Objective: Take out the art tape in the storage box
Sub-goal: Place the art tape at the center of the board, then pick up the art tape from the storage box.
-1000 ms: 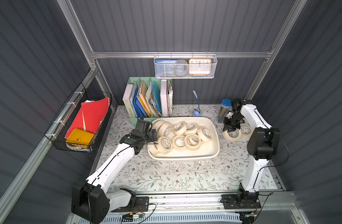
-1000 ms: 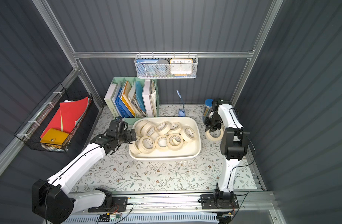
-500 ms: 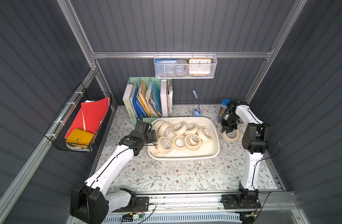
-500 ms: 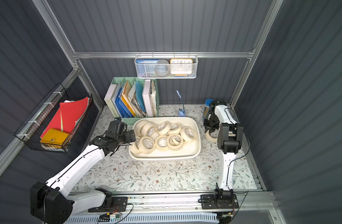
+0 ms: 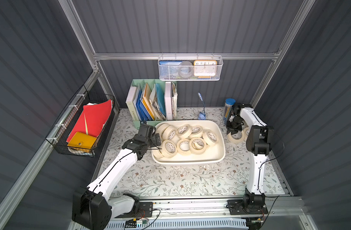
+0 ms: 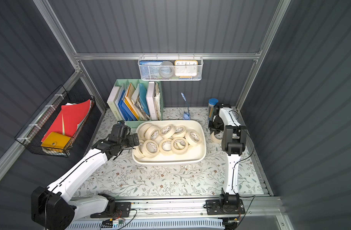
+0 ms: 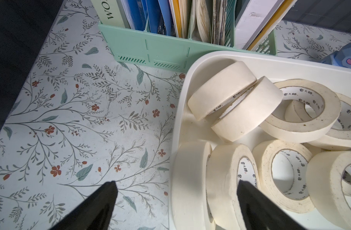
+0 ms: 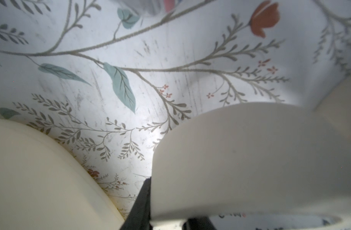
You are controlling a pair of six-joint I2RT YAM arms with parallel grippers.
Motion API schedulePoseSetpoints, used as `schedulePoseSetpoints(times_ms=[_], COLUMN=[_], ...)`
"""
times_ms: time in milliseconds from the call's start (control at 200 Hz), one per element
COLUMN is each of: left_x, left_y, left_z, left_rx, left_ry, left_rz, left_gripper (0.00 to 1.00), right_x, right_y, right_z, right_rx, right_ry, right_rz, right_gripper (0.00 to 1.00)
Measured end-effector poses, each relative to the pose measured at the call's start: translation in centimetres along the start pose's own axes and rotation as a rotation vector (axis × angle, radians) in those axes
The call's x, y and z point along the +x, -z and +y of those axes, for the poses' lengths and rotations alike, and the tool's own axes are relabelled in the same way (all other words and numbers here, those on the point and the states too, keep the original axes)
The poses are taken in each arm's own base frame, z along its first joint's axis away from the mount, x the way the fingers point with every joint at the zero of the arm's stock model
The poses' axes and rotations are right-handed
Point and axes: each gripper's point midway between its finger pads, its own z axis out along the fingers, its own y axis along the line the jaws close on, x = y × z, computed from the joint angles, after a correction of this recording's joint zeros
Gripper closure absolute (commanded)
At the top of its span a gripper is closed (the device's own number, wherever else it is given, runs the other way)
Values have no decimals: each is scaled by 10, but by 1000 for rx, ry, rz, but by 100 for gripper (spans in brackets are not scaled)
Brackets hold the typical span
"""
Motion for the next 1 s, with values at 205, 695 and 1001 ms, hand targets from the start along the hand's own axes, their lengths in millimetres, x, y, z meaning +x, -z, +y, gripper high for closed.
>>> schedulePoseSetpoints(times_ms=[205, 695, 1001], left_x=[0, 5, 4], left_y=[0, -8, -9], left_z=[0, -1, -3], left_rx=[0, -6, 1], left_ry=[0, -7, -5], left_rz=[0, 26, 20], left_gripper=[0, 0, 0], right_x=[6, 55, 125], right_y=[3, 95, 86], right_z=[0, 19, 120], right_rx=[-11, -35, -147], right_ry=[12, 75, 310], right_rz=[-43, -260, -207], right_gripper=[69, 48, 48])
